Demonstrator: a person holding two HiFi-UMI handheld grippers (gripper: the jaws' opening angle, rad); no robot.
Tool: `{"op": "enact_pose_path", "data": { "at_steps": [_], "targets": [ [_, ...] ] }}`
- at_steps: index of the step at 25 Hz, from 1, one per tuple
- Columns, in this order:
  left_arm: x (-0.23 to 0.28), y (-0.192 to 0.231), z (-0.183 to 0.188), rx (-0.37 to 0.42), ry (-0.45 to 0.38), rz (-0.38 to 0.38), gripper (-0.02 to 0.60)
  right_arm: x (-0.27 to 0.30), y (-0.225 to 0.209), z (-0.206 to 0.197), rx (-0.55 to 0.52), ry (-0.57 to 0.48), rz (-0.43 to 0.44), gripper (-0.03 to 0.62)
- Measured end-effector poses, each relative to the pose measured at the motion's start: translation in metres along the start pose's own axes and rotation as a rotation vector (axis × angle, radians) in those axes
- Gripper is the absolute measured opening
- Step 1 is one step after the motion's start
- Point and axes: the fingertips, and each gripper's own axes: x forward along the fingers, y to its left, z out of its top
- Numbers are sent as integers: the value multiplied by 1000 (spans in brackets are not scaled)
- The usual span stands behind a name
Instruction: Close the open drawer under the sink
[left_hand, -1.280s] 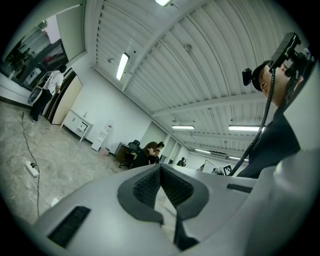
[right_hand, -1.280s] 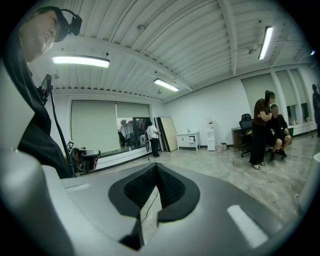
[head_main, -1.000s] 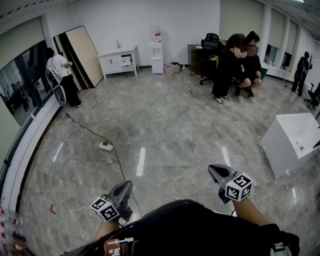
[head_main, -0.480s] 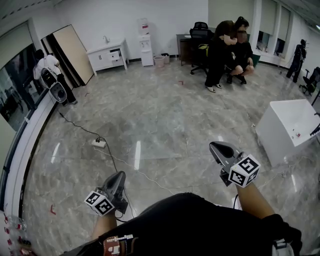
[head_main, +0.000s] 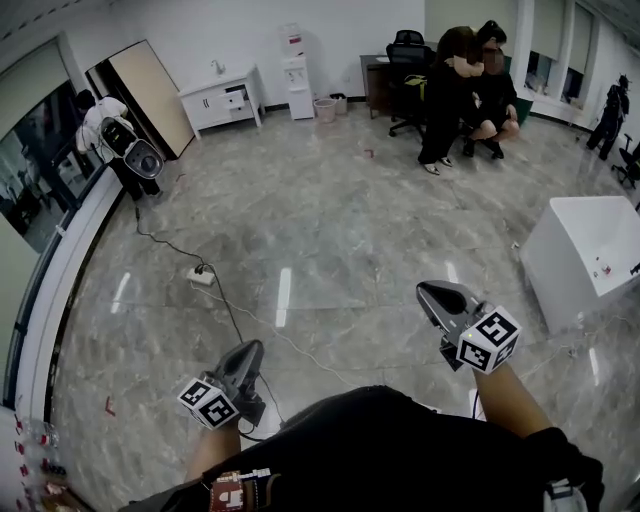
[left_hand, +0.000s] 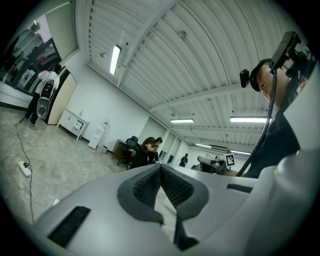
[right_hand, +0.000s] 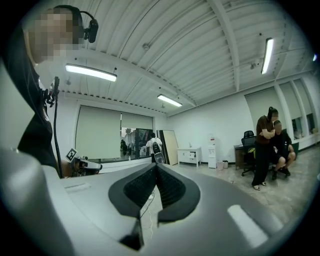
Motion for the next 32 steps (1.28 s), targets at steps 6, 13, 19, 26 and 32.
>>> {"op": "enact_pose_path", "data": {
  "at_steps": [6,13,19,26,32],
  "targets": [
    [-1,52,10,-24,-14,50,-8,55,-4,-31,43,53,45,2],
    [22,145,46,-56,-32,21,-8,151,-16,-25,31,84,29,2],
    [33,237,112,-36,-25,-13,-8,247,-24,-4,32,77,-19,2],
    [48,318,156,-3,-22,-3,-8,328,-48,-13,75,87,-51,2],
    [76,360,162,-29,-29,54,-8,373,-96,-18,102,96,-31,2]
  ]
}}
